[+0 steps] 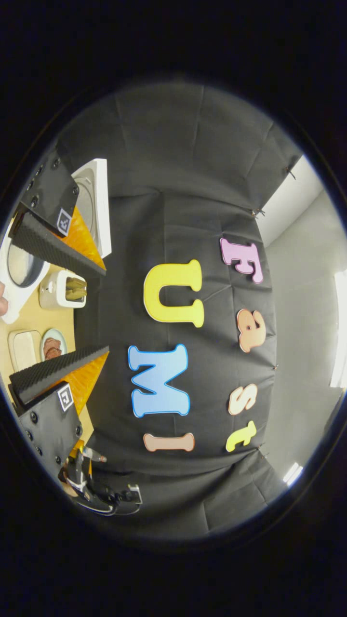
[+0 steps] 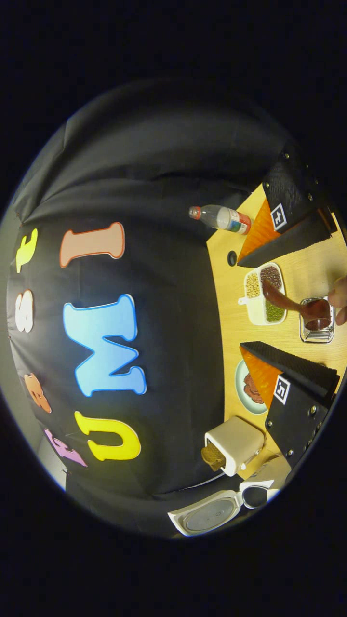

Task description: Close the left gripper, press the button to open the rice cooker; take a wooden spoon from the chopstick holder with the right hand, scoop a spoonful of rice and pour it into the rice cooker, then put the wooden spoon back into the chopstick holder.

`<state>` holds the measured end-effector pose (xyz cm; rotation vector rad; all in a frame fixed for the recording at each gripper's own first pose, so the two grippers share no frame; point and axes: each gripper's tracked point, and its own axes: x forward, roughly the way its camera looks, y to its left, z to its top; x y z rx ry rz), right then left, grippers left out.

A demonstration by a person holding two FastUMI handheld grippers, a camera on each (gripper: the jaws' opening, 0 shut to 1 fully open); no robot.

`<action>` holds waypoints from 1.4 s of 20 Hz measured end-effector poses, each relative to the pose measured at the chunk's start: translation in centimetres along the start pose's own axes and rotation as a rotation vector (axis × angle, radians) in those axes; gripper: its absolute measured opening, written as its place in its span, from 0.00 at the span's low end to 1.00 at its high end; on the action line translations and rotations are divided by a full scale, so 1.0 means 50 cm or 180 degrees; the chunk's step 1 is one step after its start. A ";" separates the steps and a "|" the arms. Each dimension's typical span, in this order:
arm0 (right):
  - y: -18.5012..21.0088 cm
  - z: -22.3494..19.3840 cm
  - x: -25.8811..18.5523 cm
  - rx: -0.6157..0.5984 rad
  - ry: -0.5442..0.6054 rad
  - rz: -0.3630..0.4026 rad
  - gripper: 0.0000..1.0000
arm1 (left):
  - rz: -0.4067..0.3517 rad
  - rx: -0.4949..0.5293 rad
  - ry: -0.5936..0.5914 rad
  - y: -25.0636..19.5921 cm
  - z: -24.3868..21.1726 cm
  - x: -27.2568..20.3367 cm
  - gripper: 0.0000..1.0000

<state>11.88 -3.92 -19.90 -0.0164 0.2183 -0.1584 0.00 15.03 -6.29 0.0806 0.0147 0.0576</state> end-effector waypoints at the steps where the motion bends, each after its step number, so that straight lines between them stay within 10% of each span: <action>1: 0.001 0.029 -0.011 -0.0017 -0.0088 0.0020 0.93 | -0.0003 0.0000 -0.0007 0.002 0.002 0.004 0.94; 9: 0.031 0.186 -0.079 -0.0081 -0.0427 0.0205 0.93 | 0.0107 -0.0004 -0.0047 0.051 0.017 0.041 0.95; 28: 0.078 0.197 -0.090 -0.0036 -0.0356 0.0408 0.93 | 0.1118 -0.0138 0.0202 0.447 0.020 0.217 0.94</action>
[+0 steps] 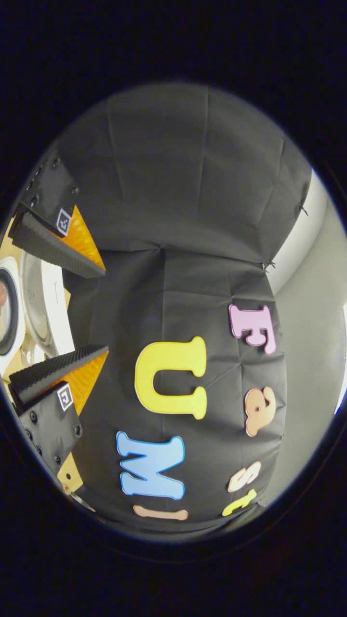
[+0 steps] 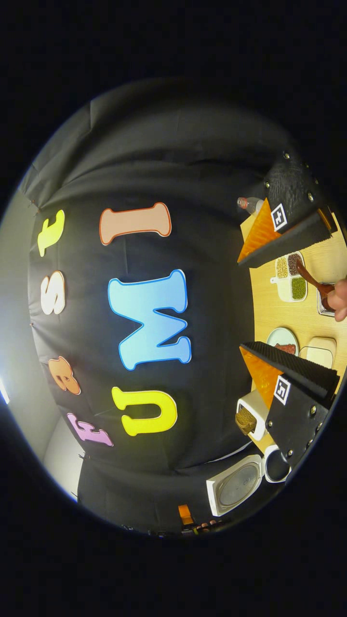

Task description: Close the left gripper, press the button to open the rice cooker; take a wooden spoon from the chopstick holder with the right hand, scoop a spoonful of rice and pour it into the rice cooker, then put the wooden spoon back into the chopstick holder.

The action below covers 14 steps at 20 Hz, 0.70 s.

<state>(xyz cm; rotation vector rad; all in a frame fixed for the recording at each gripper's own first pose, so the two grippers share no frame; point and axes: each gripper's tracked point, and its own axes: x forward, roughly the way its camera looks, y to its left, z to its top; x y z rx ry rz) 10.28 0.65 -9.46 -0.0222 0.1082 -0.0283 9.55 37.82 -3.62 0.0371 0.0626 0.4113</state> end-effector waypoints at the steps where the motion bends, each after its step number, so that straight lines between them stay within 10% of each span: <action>1: 0.000 0.000 0.001 -0.0014 -0.0005 -0.0008 0.93 | 0.0049 -0.0019 0.0078 0.009 -0.020 0.014 0.94; 14: 0.017 -0.005 0.029 -0.0120 0.0028 0.0018 0.93 | 0.0208 0.0013 0.0619 0.050 -0.159 0.134 0.97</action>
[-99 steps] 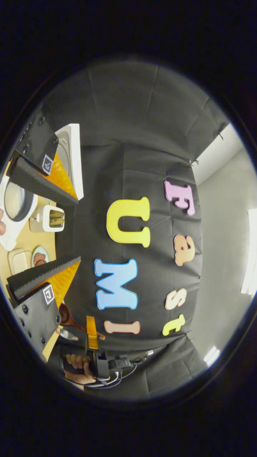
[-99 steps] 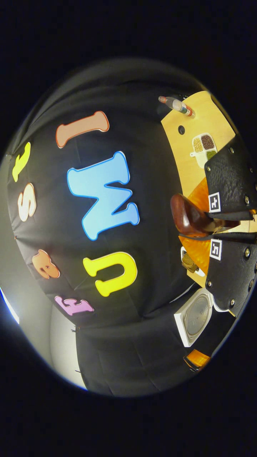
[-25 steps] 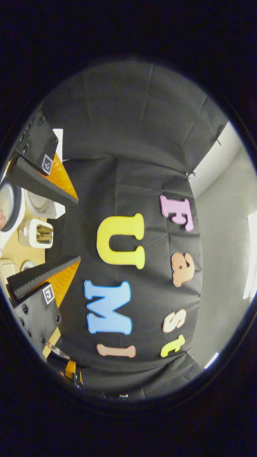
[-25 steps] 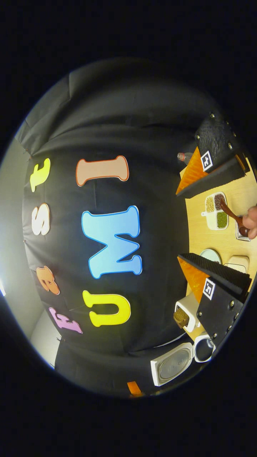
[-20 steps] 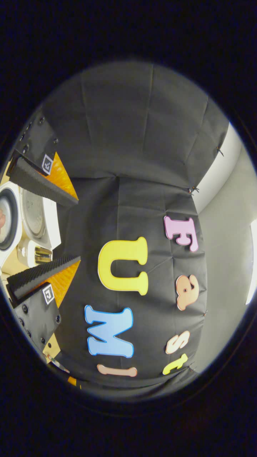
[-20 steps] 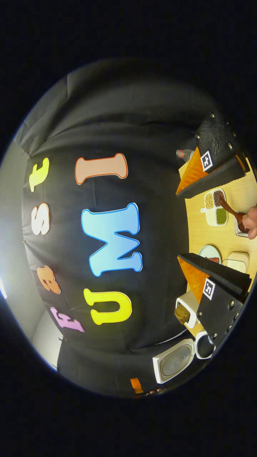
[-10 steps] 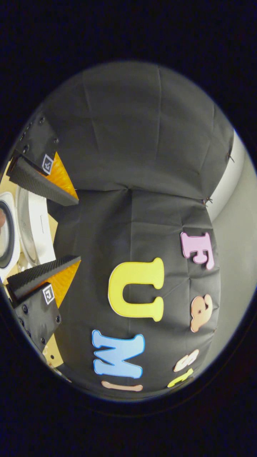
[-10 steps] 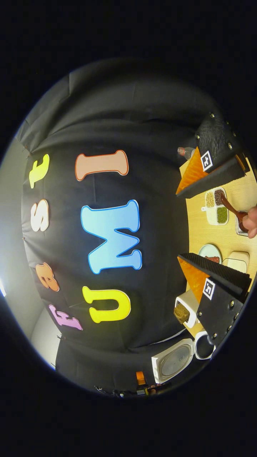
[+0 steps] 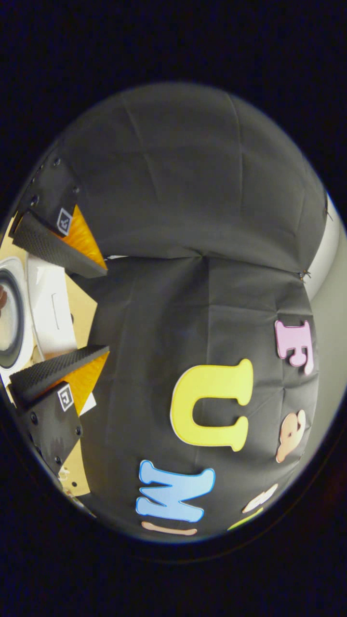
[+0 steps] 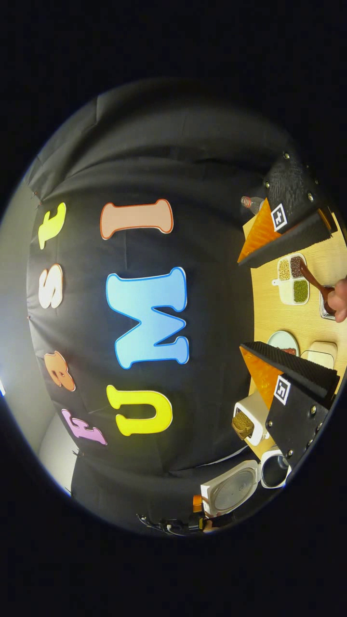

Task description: Close the left gripper, press the button to open the rice cooker; take a wooden spoon from the chopstick holder with the right hand, scoop a spoonful of rice and pour it into the rice cooker, then put the wooden spoon back into the chopstick holder.

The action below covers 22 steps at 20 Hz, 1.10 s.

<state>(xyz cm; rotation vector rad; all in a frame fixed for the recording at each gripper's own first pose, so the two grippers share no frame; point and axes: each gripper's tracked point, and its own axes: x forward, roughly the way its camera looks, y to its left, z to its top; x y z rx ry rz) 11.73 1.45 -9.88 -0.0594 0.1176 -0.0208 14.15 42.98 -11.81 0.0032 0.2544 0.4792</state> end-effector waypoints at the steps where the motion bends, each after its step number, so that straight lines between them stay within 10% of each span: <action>1: 0.006 -0.001 0.002 0.0015 0.0008 0.0023 0.93 | 0.0005 -0.0039 0.0071 0.000 -0.009 -0.006 0.97; 22: 0.070 0.008 -0.028 0.0036 -0.0044 0.0368 0.93 | 0.0035 -0.0040 0.0257 -0.112 -0.285 -0.308 0.87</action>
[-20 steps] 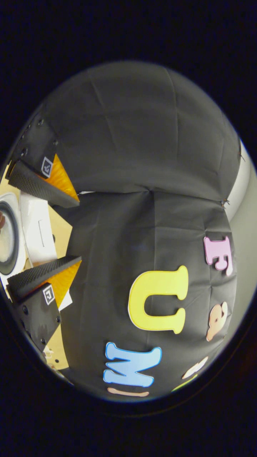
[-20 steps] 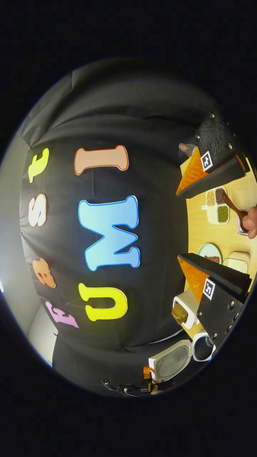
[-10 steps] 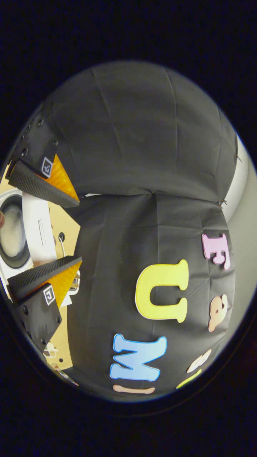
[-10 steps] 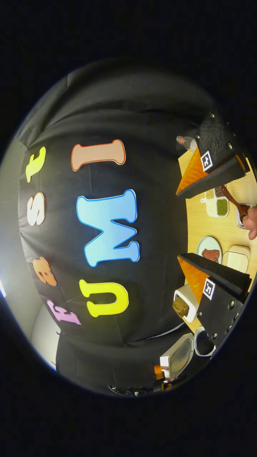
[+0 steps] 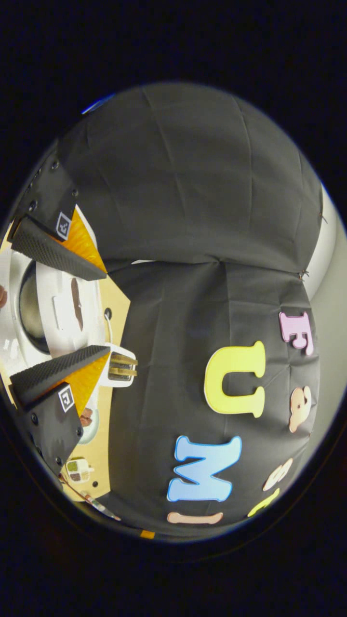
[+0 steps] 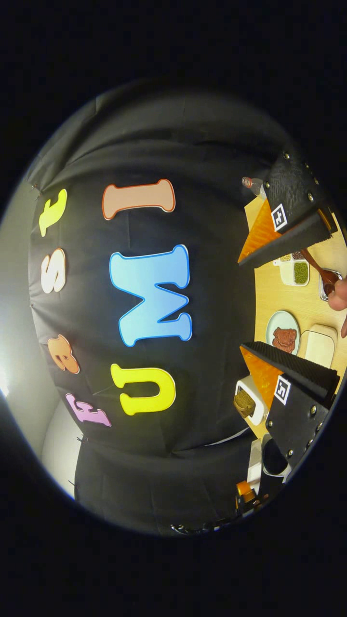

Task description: Close the left gripper, press the button to open the rice cooker; take a wooden spoon from the chopstick holder with the right hand, scoop a spoonful of rice and pour it into the rice cooker, then put the wooden spoon back into the chopstick holder.

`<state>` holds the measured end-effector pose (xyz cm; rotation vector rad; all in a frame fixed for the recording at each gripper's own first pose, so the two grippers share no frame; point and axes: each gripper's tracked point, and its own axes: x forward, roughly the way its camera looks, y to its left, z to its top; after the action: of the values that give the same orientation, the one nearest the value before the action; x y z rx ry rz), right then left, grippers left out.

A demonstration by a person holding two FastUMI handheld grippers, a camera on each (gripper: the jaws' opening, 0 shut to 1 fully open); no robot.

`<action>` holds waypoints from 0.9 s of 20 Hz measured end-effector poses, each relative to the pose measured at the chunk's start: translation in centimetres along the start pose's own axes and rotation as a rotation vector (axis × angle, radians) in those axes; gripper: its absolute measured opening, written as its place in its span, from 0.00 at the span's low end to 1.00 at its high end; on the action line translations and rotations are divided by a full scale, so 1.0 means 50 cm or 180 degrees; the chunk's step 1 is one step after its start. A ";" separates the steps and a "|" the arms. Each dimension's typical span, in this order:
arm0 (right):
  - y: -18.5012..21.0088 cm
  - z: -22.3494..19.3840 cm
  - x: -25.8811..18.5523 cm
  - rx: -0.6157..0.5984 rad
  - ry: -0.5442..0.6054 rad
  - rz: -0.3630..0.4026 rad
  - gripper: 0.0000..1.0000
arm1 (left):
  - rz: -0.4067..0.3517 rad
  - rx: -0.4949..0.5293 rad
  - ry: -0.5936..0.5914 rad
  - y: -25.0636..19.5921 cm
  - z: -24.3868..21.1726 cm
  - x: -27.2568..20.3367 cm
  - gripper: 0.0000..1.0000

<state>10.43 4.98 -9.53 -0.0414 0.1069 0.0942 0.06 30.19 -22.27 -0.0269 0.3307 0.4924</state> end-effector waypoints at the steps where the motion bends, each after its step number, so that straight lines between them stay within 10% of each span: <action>1: 0.008 0.003 -0.004 0.0016 -0.0016 0.0032 0.93 | -0.0015 -0.0040 0.0103 -0.002 -0.037 0.004 0.93; 18: 0.070 -0.006 -0.010 0.0086 0.0131 0.0238 0.93 | -0.0061 0.0135 0.0688 -0.004 -0.238 0.000 1.00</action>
<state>9.54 8.39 -9.90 -0.0125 0.1508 0.1666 -3.49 28.79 -33.53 -0.0424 0.5522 0.4643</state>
